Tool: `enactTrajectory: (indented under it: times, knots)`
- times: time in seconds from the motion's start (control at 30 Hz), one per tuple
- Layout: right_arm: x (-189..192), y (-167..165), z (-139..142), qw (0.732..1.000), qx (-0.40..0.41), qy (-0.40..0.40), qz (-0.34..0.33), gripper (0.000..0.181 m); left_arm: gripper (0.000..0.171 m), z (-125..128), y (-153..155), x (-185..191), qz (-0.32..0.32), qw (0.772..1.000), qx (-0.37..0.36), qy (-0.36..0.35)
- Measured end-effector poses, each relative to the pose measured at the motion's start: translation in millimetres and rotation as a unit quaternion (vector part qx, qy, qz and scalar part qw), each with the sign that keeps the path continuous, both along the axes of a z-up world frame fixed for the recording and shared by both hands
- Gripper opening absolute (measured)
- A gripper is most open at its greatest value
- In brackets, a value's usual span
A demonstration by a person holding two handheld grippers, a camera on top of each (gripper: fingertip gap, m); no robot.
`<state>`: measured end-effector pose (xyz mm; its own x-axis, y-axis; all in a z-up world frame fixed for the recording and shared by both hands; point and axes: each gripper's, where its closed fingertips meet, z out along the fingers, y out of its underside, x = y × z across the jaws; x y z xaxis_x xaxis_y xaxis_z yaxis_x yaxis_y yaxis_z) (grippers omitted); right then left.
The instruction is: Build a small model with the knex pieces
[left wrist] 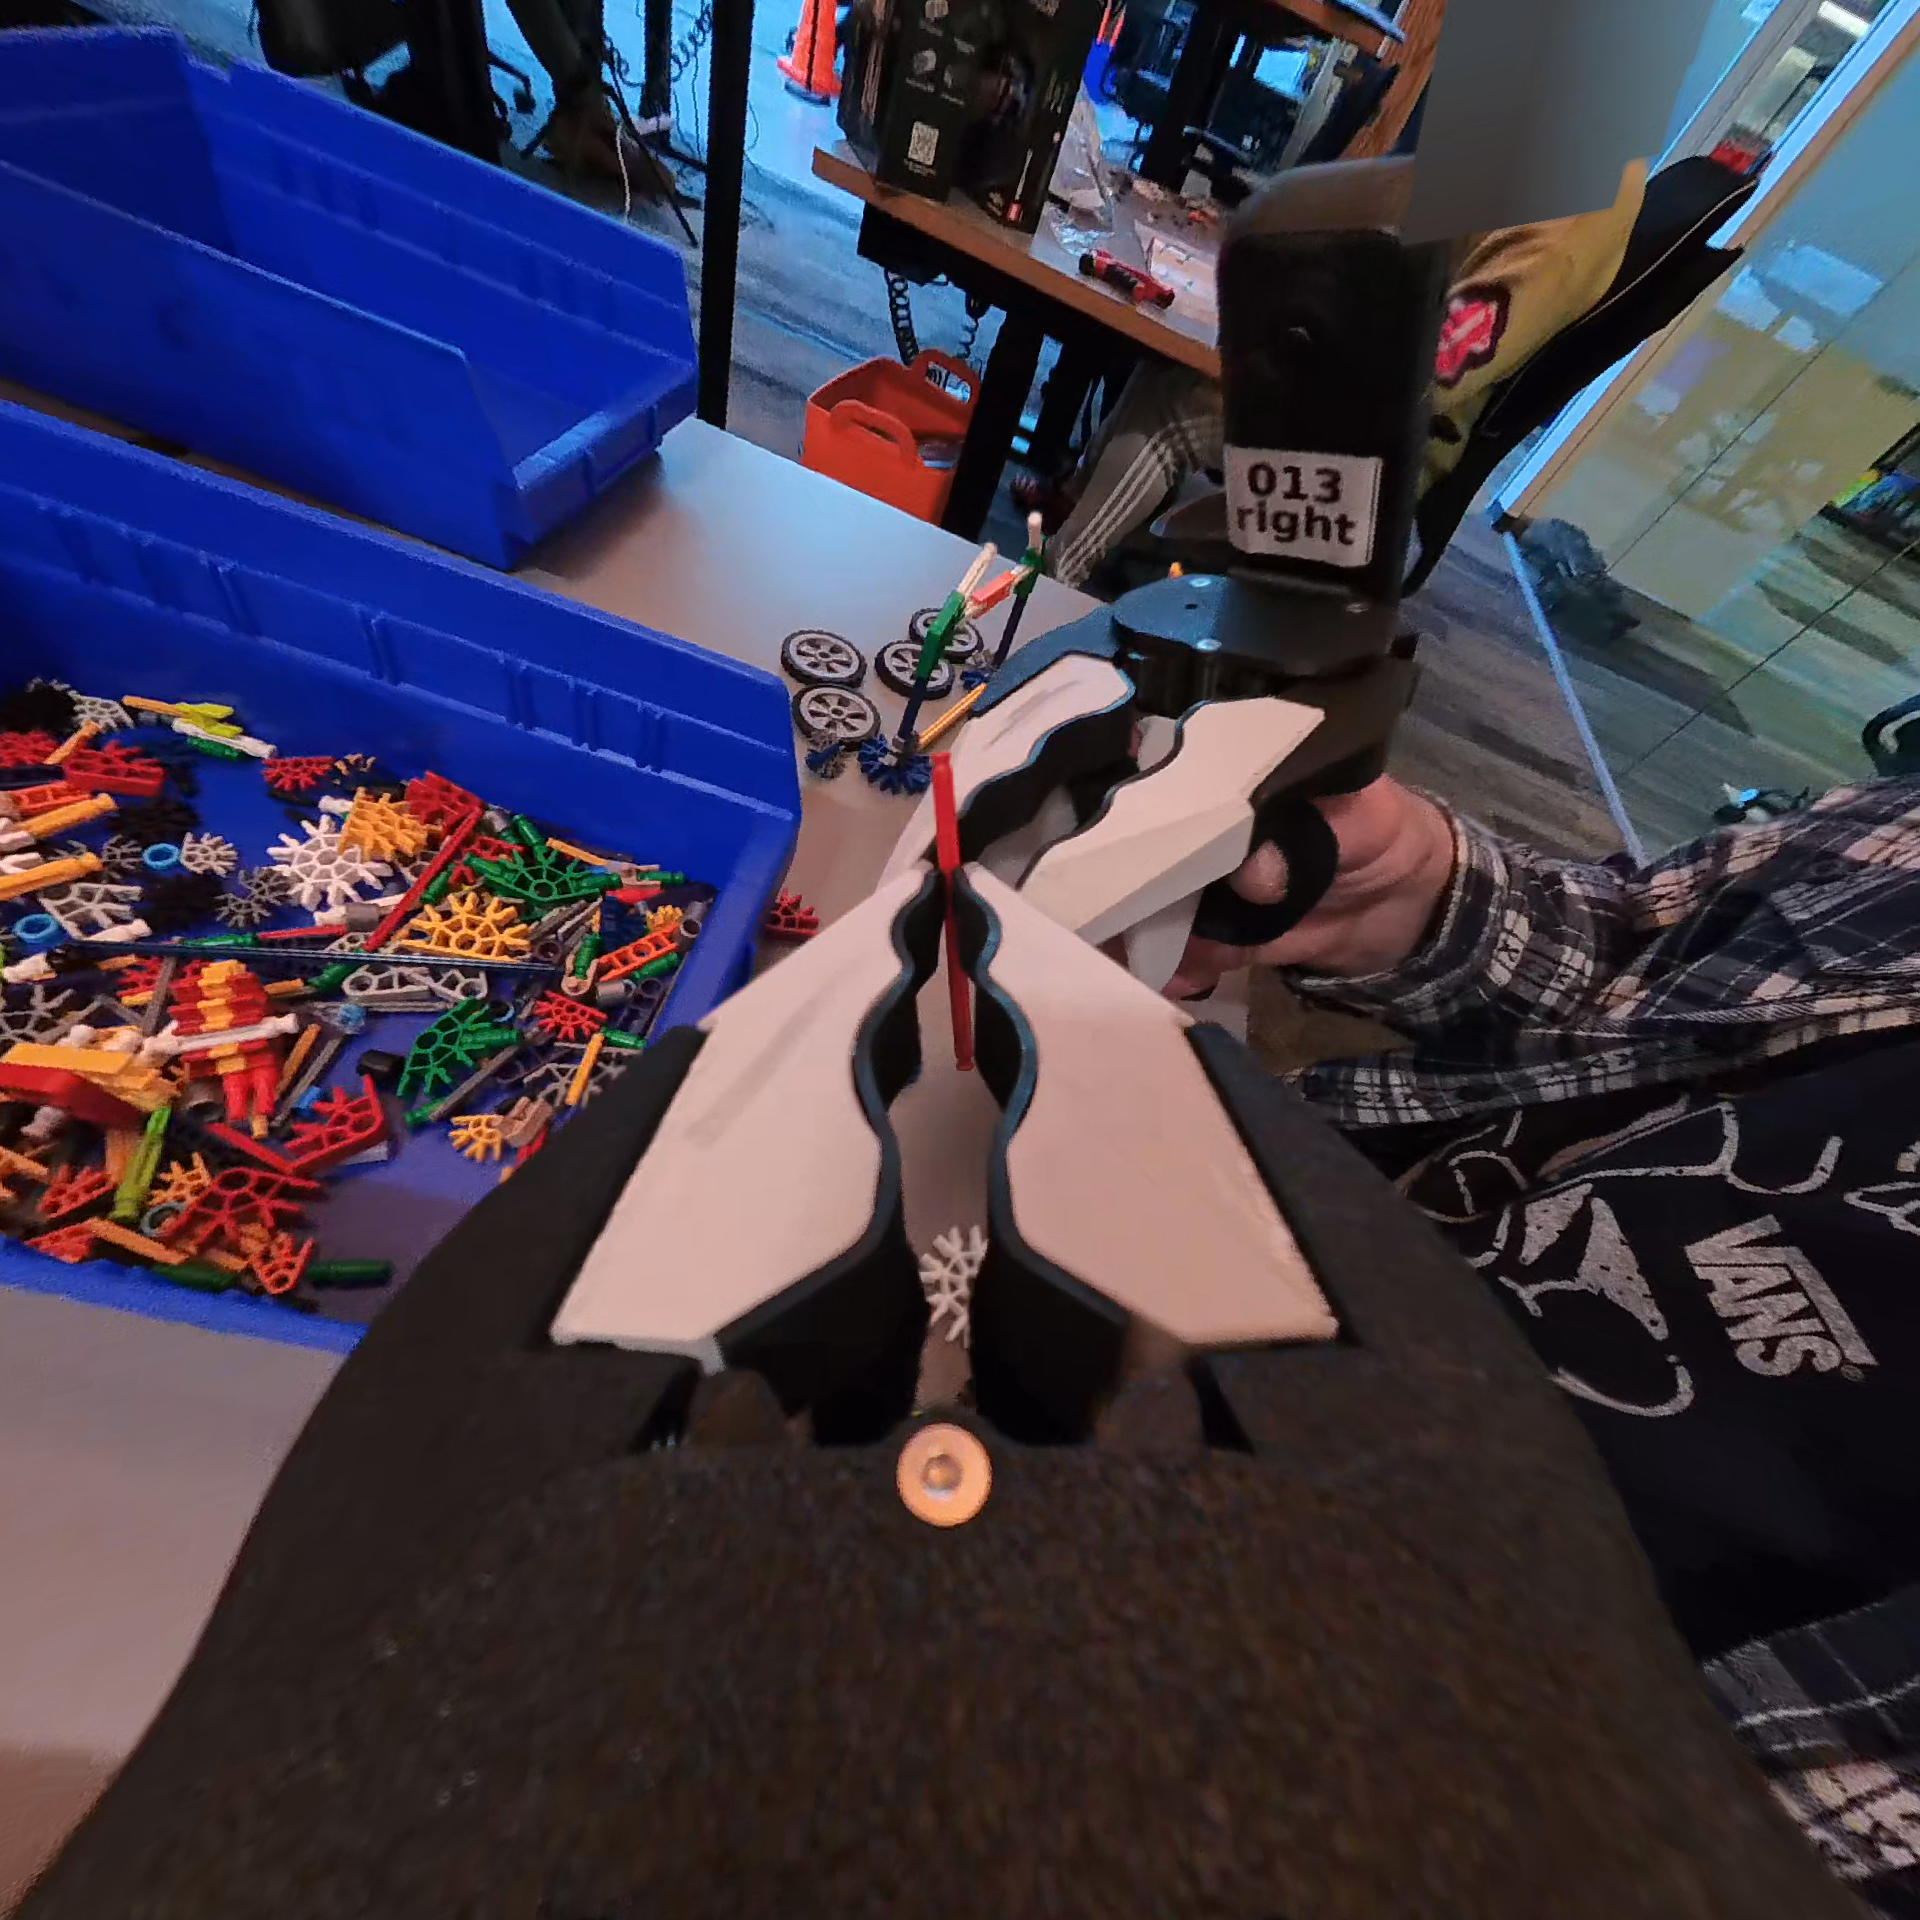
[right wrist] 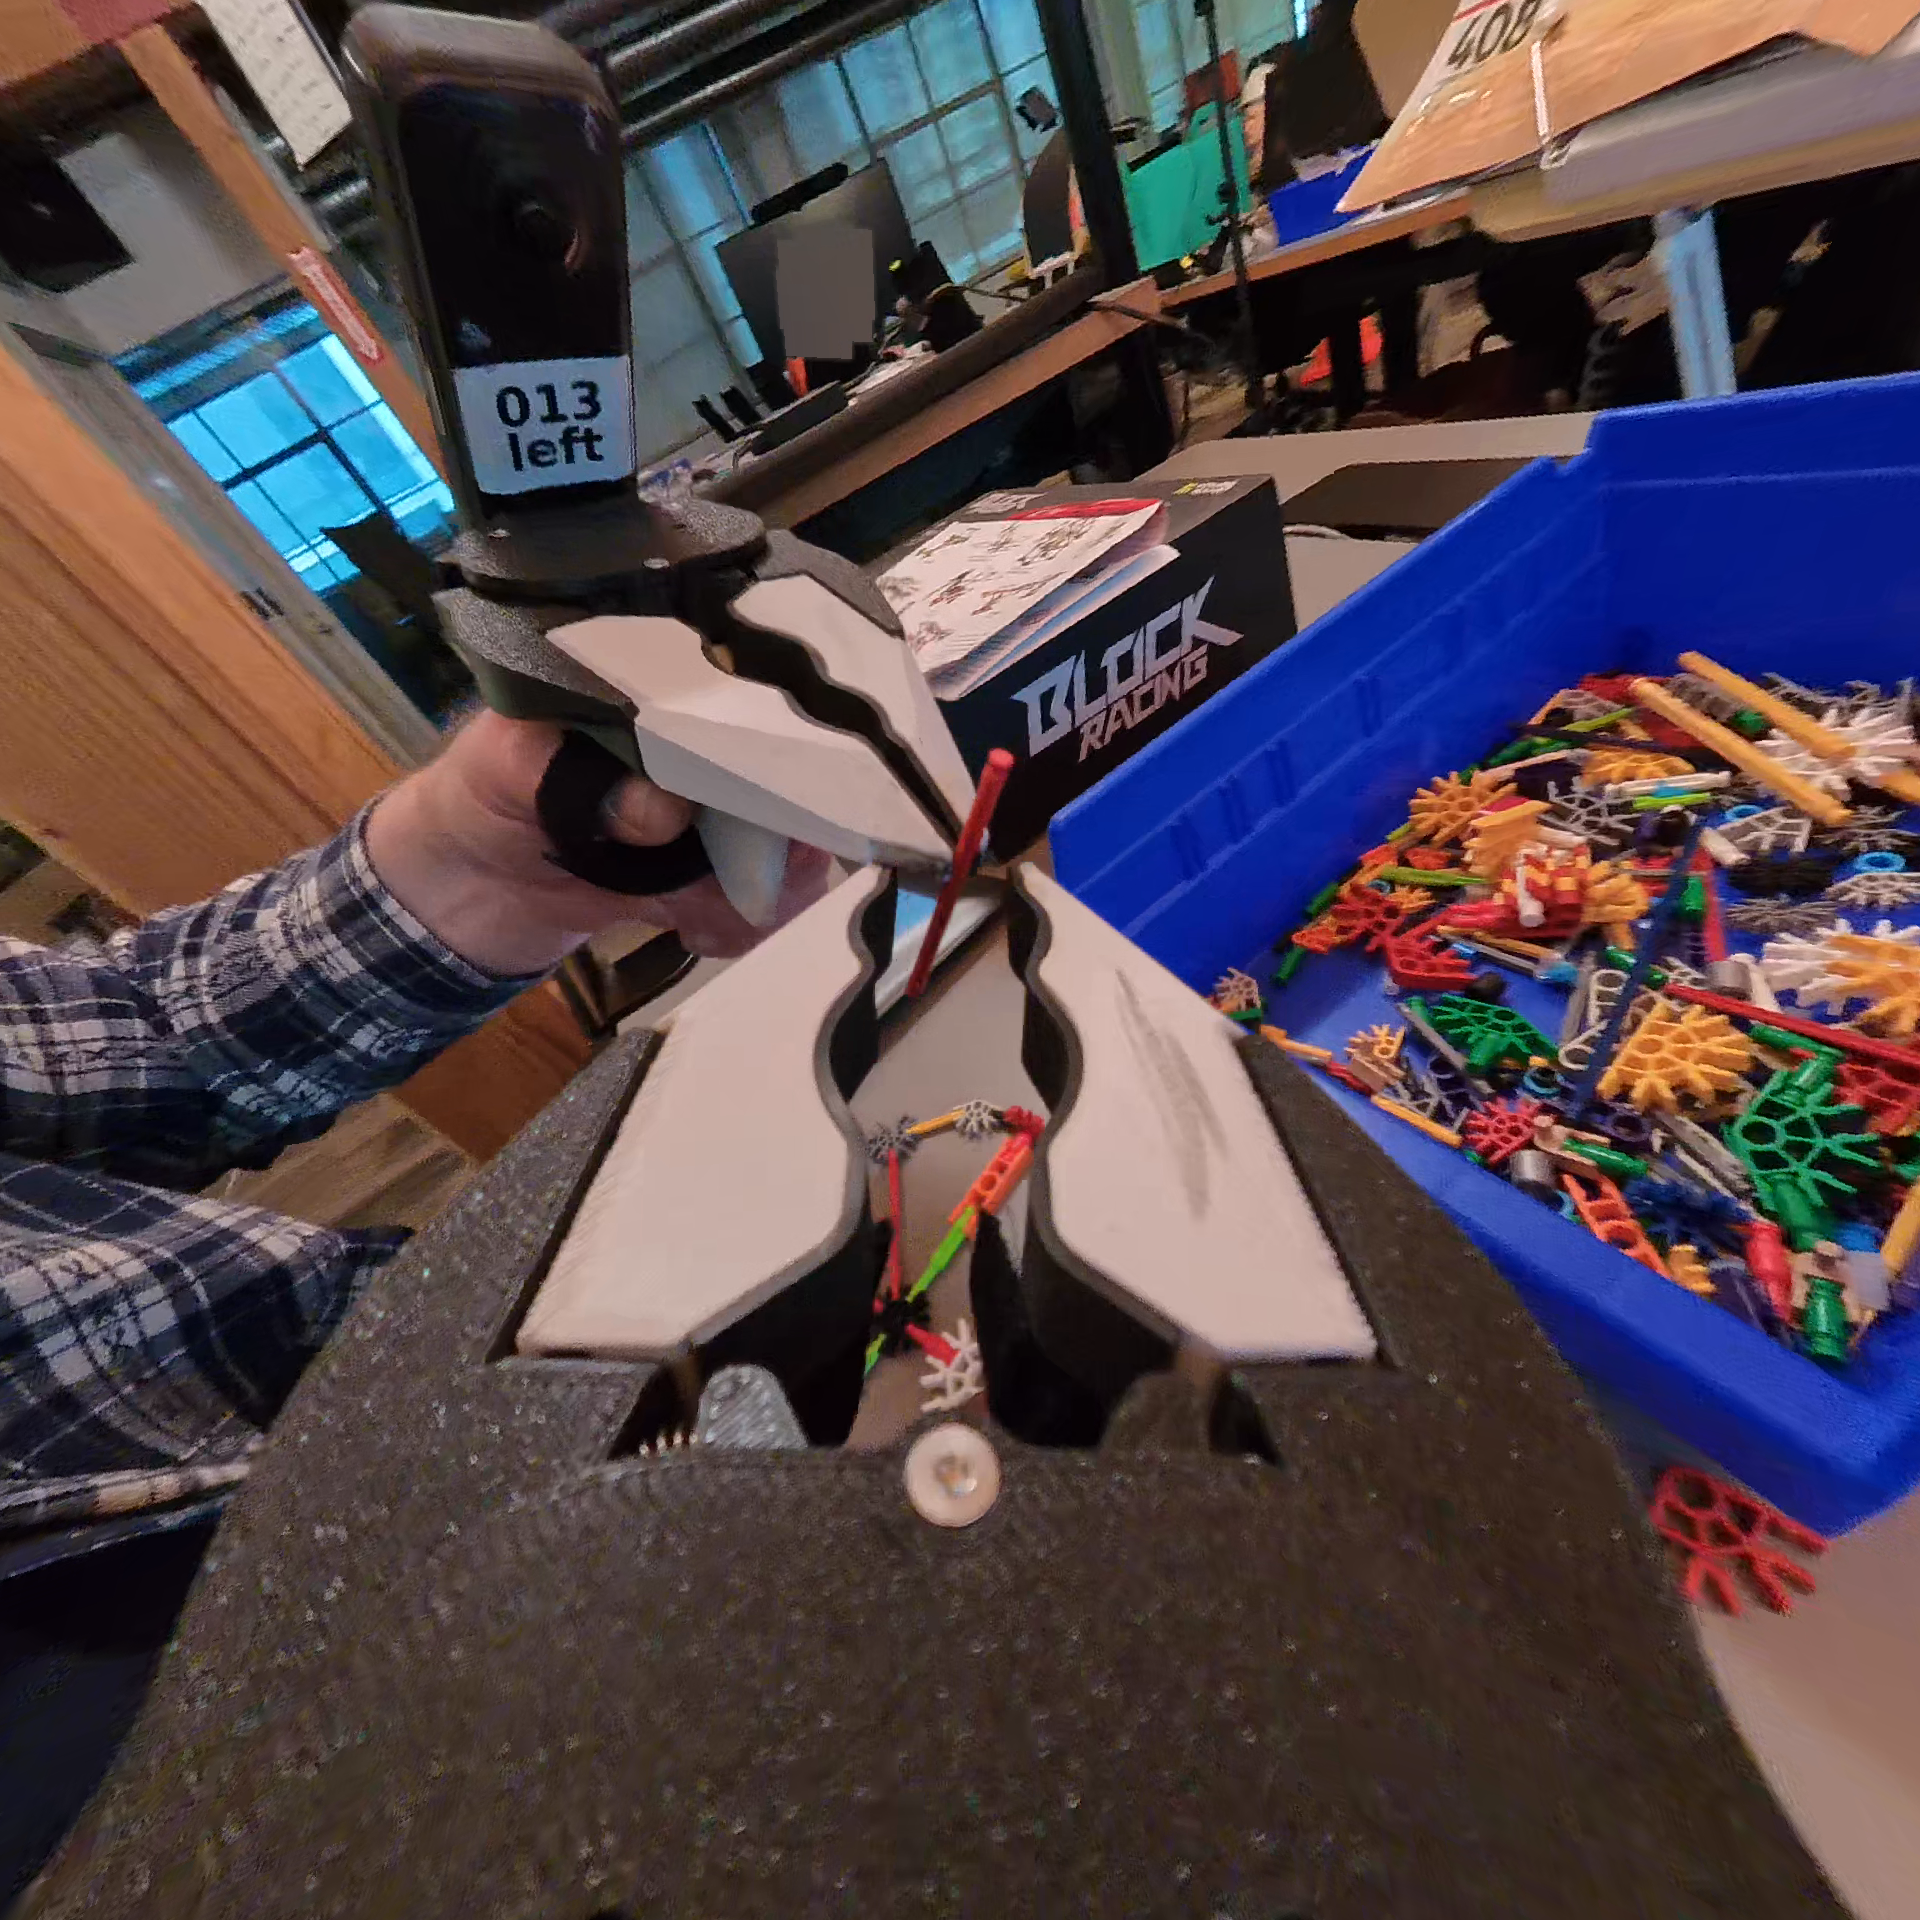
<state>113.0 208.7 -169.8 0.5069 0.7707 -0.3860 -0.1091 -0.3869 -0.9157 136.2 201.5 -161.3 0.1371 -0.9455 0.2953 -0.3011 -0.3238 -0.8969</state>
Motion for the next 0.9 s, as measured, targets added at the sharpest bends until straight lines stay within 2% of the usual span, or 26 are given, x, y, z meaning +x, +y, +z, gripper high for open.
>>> enactTrajectory:
  times: [0.2,0.33,0.53,0.9]
  knots:
    - [-7.8,-0.7,-6.2,1.0,-0.014,-0.014,0.014,0.019,0.0,-1.2,-1.8,-3.4,0.001,1.0,-0.011,-0.024]
    - [-11.7,-1.3,-8.2,0.999,-0.02,-0.007,0.025,0.009,0.0,-3.8,-0.3,-6.0,0.004,0.999,-0.018,-0.033]
    - [-15.1,-1.4,-13.0,0.999,-0.028,-0.007,0.036,0.003,0.0,-7.7,0.5,-9.9,0.009,0.998,-0.033,-0.045]
    - [-19.2,-2.8,-16.5,0.998,-0.033,-0.003,0.053,0.004,0.0,-10.5,-0.1,-14.5,0.018,0.995,-0.062,-0.076]
